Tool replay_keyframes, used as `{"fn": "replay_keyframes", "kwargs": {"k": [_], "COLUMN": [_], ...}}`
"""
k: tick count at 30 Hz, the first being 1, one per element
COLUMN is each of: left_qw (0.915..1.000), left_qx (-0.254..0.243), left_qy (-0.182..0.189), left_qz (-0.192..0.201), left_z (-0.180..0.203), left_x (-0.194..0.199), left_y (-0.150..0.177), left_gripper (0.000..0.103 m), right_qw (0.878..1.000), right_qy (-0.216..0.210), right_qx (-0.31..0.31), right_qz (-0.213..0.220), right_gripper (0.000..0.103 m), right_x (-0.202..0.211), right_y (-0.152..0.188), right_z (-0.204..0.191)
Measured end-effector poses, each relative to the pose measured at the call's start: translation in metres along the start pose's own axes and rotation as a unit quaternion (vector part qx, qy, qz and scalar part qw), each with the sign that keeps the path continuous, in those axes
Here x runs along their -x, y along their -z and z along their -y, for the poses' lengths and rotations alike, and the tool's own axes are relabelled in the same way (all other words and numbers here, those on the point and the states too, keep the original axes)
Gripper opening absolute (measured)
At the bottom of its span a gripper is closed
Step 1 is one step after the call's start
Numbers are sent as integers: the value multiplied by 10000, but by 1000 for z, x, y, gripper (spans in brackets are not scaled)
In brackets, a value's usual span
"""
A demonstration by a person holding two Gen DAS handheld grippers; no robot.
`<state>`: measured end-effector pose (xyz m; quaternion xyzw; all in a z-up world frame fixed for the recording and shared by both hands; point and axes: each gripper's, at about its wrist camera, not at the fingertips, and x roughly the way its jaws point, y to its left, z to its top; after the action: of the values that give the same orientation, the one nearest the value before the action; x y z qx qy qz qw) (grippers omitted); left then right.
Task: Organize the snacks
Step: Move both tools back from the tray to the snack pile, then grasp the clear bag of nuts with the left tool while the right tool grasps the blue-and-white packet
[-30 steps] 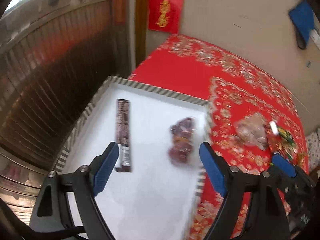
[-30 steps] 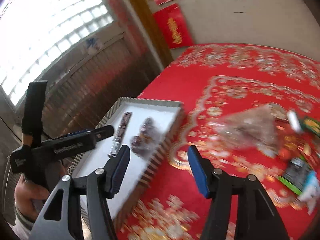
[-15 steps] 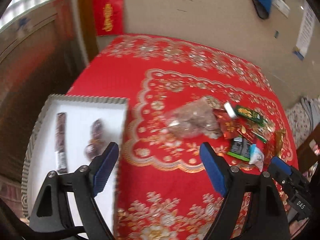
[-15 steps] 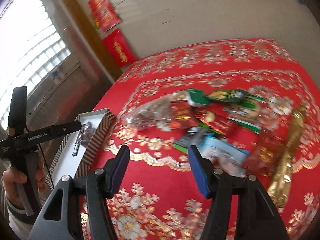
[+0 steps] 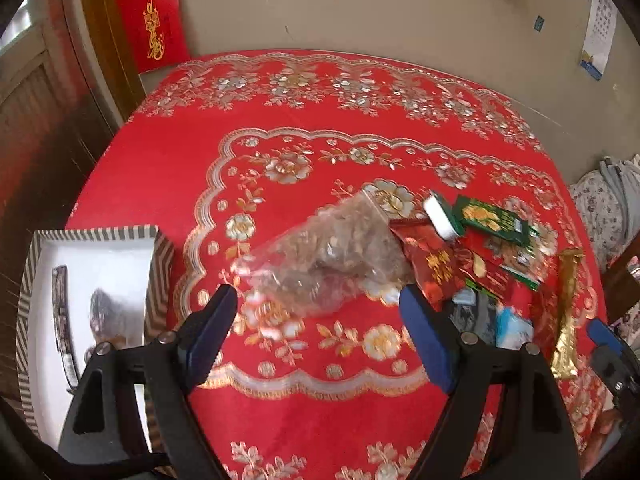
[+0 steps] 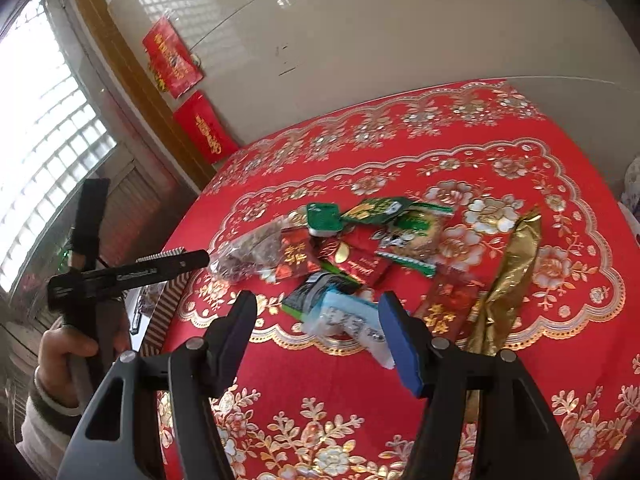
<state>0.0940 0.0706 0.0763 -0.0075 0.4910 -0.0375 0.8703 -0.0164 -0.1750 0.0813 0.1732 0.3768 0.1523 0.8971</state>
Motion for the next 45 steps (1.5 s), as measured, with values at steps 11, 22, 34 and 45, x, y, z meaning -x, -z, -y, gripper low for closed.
{"fn": "replay_keyframes", "kwargs": {"k": [11,22,34,45], "left_qw": [9996,9977,9959,9925], "left_qx": [-123,-450,-730,-1049], "left_qy": [133,337,308,363], "left_qz": [-203,-386,-441,-505], "left_z": [3,4,7,9], "left_x": [-31,-41,-54,-66], "left_y": [-20,-18,-20,-24], "left_gripper": [83,83,83,83], "right_qw": [9998,9997,9994,9981], "right_qy": [98,64,45,4], "right_qx": [-160,-148,-170,345], "right_qz": [-79,-202,-301,-502], "right_gripper": [64,64,64,68], "right_x": [-3,-14,-23,-38], "right_y": [-1,-4,-3,-14], "right_z": [20,19,19,9]}}
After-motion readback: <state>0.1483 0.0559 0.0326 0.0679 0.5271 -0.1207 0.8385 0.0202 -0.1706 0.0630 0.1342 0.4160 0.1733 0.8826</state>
